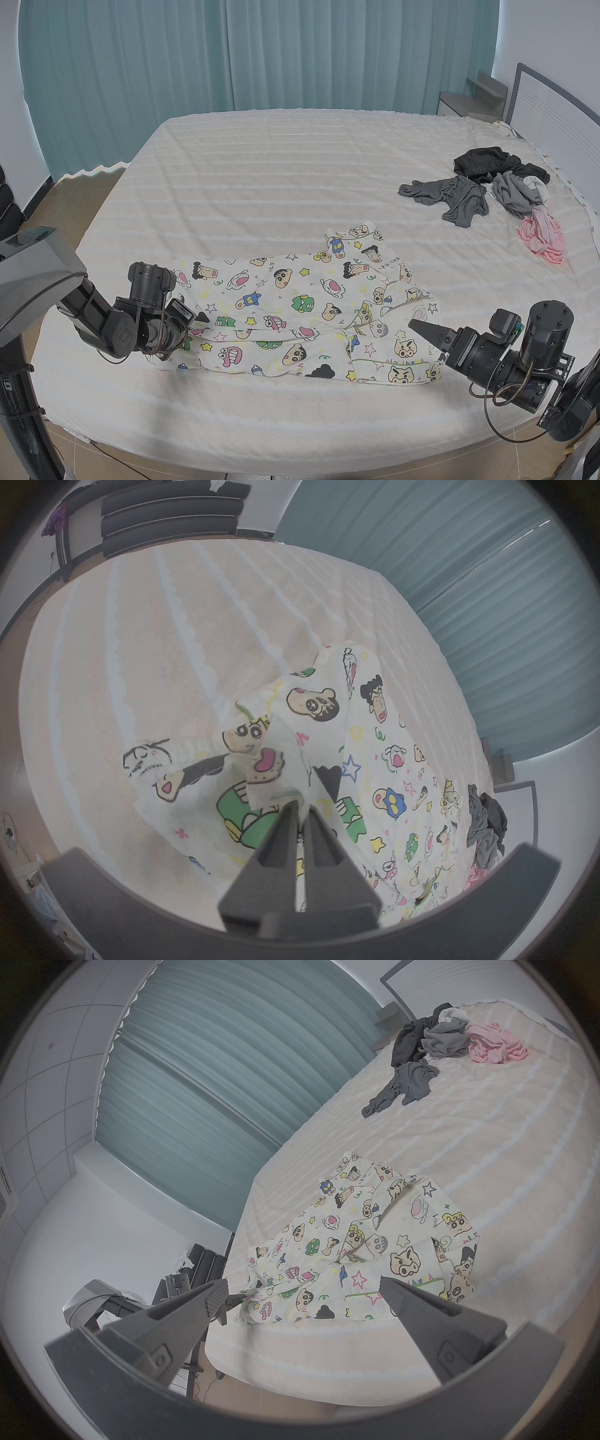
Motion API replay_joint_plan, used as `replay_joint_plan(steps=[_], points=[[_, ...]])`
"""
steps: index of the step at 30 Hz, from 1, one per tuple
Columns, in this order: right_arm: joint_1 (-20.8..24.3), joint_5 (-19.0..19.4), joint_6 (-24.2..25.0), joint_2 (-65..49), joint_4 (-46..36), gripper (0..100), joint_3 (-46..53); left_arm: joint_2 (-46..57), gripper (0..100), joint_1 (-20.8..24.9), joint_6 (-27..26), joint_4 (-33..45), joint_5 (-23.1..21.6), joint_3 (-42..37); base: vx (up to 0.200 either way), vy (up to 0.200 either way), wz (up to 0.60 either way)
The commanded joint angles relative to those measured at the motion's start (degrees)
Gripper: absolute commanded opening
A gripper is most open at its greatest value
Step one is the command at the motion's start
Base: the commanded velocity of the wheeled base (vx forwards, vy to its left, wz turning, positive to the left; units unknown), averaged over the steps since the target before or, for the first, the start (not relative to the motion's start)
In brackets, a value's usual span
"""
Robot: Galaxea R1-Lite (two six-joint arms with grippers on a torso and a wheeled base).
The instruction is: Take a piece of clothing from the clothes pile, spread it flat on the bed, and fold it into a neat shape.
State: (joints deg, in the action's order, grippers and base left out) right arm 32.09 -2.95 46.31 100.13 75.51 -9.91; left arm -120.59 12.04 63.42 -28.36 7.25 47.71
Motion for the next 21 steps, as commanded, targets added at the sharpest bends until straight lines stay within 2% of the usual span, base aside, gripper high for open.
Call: replay_joint_plan(steps=[1,9,19,21], points=[[0.17,0.05,0.01,0.24,0.08,100,0.16,2.46,0,-0.35,-0.40,0.76,0.22,1.07,0.000,0.000,0.00],[0.17,-0.04,0.01,0.33,0.08,100,0.68,2.11,0,-1.15,-3.83,6.21,0.22,9.24,0.000,0.000,0.00],[0.17,0.05,-0.08,0.59,0.08,100,0.95,-4.04,0,-2.29,-15.52,14.73,-0.40,21.02,0.000,0.000,0.00],[0.17,-0.04,-0.08,1.03,0.08,100,0.95,-5.36,0,-2.46,-16.04,16.40,-0.40,22.86,0.000,0.000,0.00]])
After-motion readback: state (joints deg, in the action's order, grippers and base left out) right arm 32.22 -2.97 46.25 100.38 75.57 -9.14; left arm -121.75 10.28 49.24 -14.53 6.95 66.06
